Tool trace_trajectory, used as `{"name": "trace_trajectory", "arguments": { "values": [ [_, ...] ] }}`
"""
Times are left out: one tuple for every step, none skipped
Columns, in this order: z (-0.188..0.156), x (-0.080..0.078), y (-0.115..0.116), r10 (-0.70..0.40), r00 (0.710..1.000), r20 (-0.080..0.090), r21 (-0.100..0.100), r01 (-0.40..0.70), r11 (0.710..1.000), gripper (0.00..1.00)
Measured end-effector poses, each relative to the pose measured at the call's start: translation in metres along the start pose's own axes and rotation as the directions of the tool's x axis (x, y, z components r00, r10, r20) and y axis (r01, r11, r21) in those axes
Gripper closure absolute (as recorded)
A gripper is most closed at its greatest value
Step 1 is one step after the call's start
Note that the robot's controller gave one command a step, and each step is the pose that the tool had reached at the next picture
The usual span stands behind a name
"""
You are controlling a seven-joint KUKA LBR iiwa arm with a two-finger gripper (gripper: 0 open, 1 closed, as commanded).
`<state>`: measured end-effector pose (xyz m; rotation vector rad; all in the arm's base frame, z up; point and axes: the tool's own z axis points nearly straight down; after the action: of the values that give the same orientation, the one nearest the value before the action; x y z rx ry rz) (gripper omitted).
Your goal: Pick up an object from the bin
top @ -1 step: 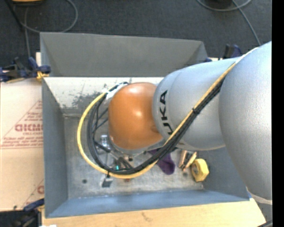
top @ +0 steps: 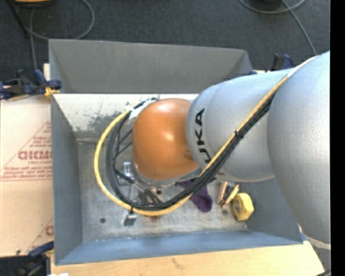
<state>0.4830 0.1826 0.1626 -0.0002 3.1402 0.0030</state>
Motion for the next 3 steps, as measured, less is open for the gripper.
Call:
{"name": "trace_trajectory", "arguments": {
  "values": [
    [0.039,-0.003,-0.030,-0.172,0.985,0.009,-0.001,0.172,0.985,0.00],
    [0.048,0.008,-0.077,-0.173,0.985,-0.001,0.001,0.173,0.985,0.00],
    [0.049,-0.017,-0.089,-0.300,0.954,0.001,0.002,0.300,0.954,0.00]
  ]
}}
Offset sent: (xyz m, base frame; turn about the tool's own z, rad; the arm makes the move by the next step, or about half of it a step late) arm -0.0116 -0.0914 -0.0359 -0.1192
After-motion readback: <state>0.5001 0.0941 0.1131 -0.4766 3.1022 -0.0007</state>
